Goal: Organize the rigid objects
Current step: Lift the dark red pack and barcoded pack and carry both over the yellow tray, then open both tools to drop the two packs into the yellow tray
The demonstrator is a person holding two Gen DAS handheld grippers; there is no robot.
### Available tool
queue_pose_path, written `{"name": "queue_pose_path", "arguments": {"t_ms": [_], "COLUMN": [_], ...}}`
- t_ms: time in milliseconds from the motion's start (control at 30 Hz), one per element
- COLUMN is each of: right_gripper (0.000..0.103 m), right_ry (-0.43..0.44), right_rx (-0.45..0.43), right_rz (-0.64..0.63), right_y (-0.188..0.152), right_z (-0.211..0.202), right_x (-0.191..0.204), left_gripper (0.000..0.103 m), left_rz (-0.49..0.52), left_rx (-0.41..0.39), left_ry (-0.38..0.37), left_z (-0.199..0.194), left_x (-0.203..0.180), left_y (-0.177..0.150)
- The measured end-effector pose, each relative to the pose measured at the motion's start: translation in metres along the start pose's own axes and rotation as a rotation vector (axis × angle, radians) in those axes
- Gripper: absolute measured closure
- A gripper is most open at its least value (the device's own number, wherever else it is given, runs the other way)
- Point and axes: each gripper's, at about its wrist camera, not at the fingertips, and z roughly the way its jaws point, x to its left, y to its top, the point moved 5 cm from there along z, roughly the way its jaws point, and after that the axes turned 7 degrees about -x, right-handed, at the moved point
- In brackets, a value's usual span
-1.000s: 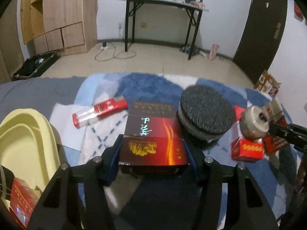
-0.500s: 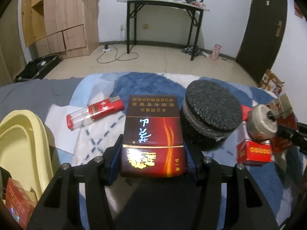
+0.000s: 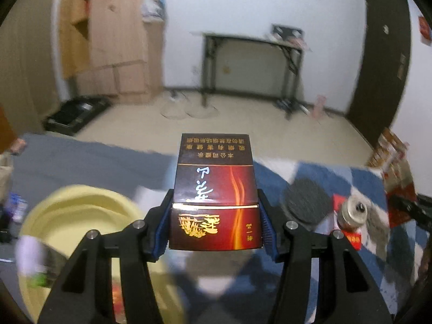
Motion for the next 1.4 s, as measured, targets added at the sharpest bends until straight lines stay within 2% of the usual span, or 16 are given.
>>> {"name": "queue_pose_path", "arguments": {"t_ms": [167,300,400,467,533,633,667,700,900,1067,1167,1333,1400], "right_gripper": [0.082,0.082,0.082,0.082,0.082,0.082,0.082,0.082,0.083,0.083,0.083,0.083,0.082], "right_ry": [0.103,0.233,0.294,0.329,0.372,0.391,0.394,0.395,0.375,0.355,0.34,0.323,0.33], "right_rx": [-0.02,0.026,0.088,0.128,0.17,0.208,0.217,0.233,0.321,0.337,0.335,0.36,0.389], "right_rz": [-0.157,-0.291,-0.378,-0.448,-0.515,-0.599,-0.611,-0.618,-0.686,-0.73,-0.74,-0.723,-0.721], "right_y": [0.01,-0.002,-0.012,-0.011,-0.007,-0.001,0.001,0.0,-0.011,-0.01,-0.007,-0.013,-0.02], "right_z": [-0.005,0.011,0.034,0.053,0.075,0.11,0.122,0.133,0.196,0.22,0.229,0.238,0.245], "right_x": [0.079,0.157,0.21,0.247,0.282,0.321,0.331,0.339,0.383,0.403,0.406,0.396,0.396], "left_gripper": [0.046,0.046,0.046,0.046,0.046,0.046,0.046,0.046,0.046,0.046,0.046,0.045,0.036], "left_rz": [-0.08,-0.182,-0.272,-0.296,-0.345,-0.448,-0.474,-0.493,-0.536,-0.533,-0.54,-0.49,-0.451], "left_rx": [-0.054,-0.016,-0.04,-0.028,0.01,0.078,0.101,0.118,0.186,0.226,0.232,0.27,0.318], "left_ry": [0.154,0.284,0.292,0.305,0.31,0.24,0.245,0.256,0.177,0.129,0.117,0.118,0.131], "left_z": [-0.044,-0.07,-0.093,-0.101,-0.106,-0.103,-0.1,-0.098,-0.076,-0.058,-0.052,-0.05,-0.047], "left_x": [0.073,0.142,0.175,0.19,0.212,0.234,0.242,0.245,0.244,0.232,0.227,0.216,0.211], "left_y": [0.016,0.0,-0.011,-0.019,-0.035,-0.061,-0.071,-0.077,-0.095,-0.101,-0.099,-0.098,-0.102]}}
